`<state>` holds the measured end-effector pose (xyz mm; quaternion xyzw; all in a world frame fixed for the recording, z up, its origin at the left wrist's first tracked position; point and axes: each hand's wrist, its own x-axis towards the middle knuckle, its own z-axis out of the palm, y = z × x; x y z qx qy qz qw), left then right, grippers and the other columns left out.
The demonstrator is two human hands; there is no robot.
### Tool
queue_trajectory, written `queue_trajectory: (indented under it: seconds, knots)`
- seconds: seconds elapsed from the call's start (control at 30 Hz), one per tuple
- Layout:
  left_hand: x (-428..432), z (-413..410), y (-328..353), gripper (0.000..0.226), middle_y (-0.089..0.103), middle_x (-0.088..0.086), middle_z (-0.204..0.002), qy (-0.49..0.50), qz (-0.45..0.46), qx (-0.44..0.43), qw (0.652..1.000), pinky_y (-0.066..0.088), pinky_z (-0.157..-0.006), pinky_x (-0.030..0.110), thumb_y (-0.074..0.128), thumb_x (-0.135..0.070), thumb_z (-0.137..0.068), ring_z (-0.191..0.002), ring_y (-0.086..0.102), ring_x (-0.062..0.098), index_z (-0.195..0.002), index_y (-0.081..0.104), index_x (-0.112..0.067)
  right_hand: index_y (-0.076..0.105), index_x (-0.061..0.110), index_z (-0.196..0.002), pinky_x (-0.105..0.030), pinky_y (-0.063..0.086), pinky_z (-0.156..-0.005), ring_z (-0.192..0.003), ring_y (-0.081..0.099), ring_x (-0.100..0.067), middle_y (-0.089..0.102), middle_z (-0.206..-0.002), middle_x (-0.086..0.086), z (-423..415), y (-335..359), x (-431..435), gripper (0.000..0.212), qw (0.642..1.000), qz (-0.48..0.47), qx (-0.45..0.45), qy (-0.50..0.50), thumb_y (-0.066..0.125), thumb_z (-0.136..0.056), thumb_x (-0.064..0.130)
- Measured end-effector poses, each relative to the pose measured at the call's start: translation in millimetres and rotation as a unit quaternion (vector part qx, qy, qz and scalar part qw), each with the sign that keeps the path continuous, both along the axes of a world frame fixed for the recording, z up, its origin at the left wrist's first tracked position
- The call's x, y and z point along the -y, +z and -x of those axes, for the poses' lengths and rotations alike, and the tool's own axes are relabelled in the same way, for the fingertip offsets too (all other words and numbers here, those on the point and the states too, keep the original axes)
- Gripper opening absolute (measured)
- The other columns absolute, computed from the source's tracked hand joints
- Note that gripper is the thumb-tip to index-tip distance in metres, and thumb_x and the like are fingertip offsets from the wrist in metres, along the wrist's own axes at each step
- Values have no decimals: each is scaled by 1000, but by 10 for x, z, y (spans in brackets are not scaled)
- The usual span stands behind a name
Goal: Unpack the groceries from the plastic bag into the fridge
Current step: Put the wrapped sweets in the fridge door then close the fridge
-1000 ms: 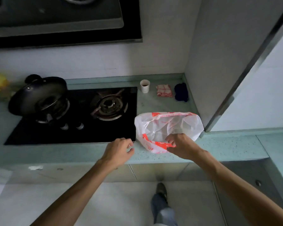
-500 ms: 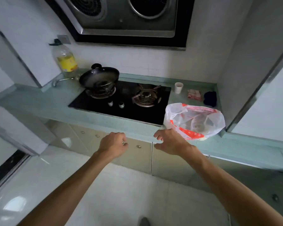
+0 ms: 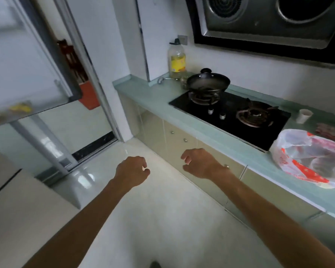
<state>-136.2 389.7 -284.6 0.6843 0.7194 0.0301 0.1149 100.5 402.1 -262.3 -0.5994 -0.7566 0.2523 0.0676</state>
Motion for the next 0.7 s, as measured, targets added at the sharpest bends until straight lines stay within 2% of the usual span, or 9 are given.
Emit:
queue_trajectory:
  seconds: [0.2, 0.37, 0.47, 0.53, 0.6, 0.7]
  knots:
    - [196, 1086, 168, 23, 68, -5, -113, 62, -21, 1, 998, 49, -88, 27, 57, -39, -90, -103, 63, 14, -109, 66, -27, 61, 23, -120, -29, 48, -93, -106, 61, -15, 67, -114, 5, 1197, 83, -188, 36, 997, -13, -12, 74, 62, -85, 25]
    - [162, 2154, 484, 24, 67, -3, -114, 106, -57, -9, 993, 47, -93, 30, 53, -34, -92, -106, 61, 17, -110, 65, -24, 64, 19, -119, -30, 49, -93, -103, 62, -18, 69, -110, 0, 2333, 272, -440, 35, 991, -53, -57, 108, 64, -84, 23]
    - [108, 2673, 696, 24, 68, -1, -111, 124, -85, -5, 989, 49, -84, 28, 53, -30, -93, -98, 63, 18, -111, 66, -20, 64, 16, -120, -32, 50, -94, -103, 62, -20, 68, -110, -1, 2924, 395, -571, 34, 985, -72, -84, 133, 65, -86, 21]
    - [43, 2962, 811, 25, 68, 1, -111, 134, -98, 4, 986, 47, -79, 27, 53, -28, -93, -98, 63, 19, -113, 66, -21, 64, 16, -120, -28, 48, -92, -104, 62, -20, 66, -112, -2, 3267, 472, -658, 34, 980, -84, -100, 150, 65, -87, 20]
    - [-62, 3218, 887, 28, 65, 2, -115, 131, -106, 0, 986, 47, -83, 29, 52, -28, -93, -105, 60, 20, -118, 63, -21, 63, 16, -122, -21, 44, -89, -106, 61, -21, 65, -116, -3, 3588, 536, -752, 35, 976, -91, -101, 169, 65, -87, 19]
    - [-309, 3552, 974, 34, 58, 2, -123, 135, -133, 12, 982, 41, -95, 30, 52, -28, -94, -119, 52, 19, -127, 55, -22, 58, 15, -129, -20, 39, -90, -111, 58, -22, 62, -123, -7, 4012, 645, -936, 40, 972, -99, -96, 192, 63, -89, 18]
